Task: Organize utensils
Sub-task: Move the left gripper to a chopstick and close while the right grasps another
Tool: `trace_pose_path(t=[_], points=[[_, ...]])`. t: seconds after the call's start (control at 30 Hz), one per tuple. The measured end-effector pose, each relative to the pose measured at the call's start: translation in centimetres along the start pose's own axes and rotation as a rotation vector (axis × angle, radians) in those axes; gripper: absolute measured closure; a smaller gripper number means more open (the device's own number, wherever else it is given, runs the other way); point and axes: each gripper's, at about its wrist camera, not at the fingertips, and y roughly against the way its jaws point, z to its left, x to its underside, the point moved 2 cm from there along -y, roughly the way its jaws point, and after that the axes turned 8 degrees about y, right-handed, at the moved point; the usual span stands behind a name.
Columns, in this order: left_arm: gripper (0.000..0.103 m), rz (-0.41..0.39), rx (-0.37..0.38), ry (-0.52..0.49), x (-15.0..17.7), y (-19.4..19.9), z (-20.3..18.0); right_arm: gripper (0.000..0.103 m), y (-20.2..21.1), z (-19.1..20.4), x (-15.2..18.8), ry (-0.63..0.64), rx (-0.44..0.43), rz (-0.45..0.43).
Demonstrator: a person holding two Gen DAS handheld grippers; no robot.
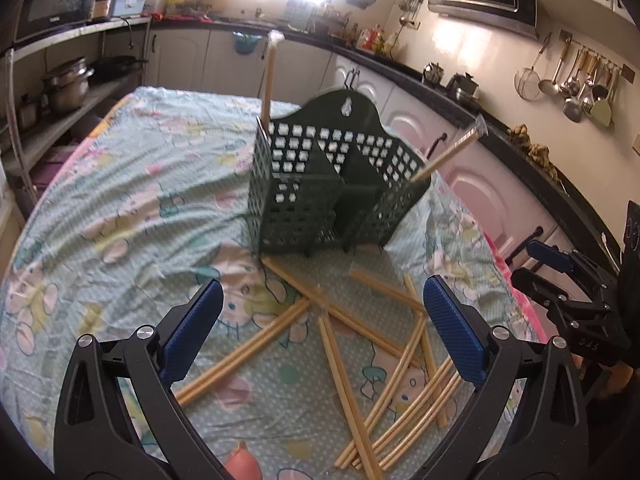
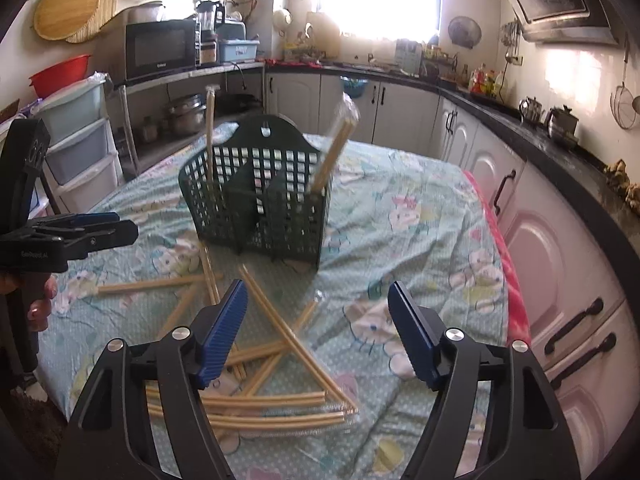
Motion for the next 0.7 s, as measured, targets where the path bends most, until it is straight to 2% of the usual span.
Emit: trace_pose_path(t=[0.17,0.3,0.57,0.7], points=[[0.019,0.058,0.011,0.005,1.0,-1.4,-0.1,0.038,-0.8,-0.3,1.6,-0.022,-0.013,0.037],[0.031,0.114,0.016,0.006,1.8,-2.9,-0.2,0.042,-1.6,-0.3,1.8,-0.03,-0.046,0.052],[0.054,0.263,0.034,0.029,3.5,-6.6,-0.2,0.055,-5.1,0.2,1.7,0.023,-0.128,0.118],[0.061,0.317,0.029,0.053,3.8,-7.9,0.2,0.06,-7.2,0.7,1.4,0.073,-0.178,0.159]])
